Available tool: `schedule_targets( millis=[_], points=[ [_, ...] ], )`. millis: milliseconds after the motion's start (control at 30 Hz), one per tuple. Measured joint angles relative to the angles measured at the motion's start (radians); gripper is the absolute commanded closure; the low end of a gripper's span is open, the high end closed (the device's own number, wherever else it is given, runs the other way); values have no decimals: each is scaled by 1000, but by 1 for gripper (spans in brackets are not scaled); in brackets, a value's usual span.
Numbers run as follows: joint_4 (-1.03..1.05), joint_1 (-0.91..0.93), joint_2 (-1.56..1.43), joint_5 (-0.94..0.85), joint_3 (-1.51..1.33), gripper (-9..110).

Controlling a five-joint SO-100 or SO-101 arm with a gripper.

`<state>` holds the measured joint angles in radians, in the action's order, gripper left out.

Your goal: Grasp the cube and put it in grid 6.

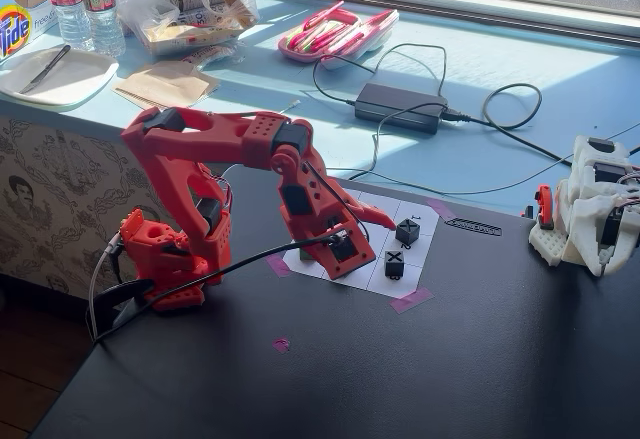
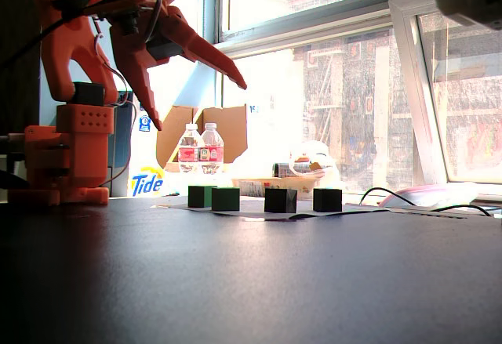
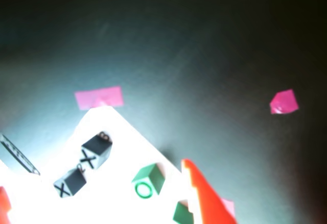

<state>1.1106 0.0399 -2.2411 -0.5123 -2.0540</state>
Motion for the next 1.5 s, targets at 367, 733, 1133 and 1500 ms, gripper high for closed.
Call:
schedule_targets(
  millis=[367,733,1133,1500],
  points=[
    [-305,261,-489,146,-673,101],
    [-403,295,-683,184,-861,101],
    [-417,224,-957,199,-1005,101],
    [-308,183,-1051,255,-1005,101]
  ],
)
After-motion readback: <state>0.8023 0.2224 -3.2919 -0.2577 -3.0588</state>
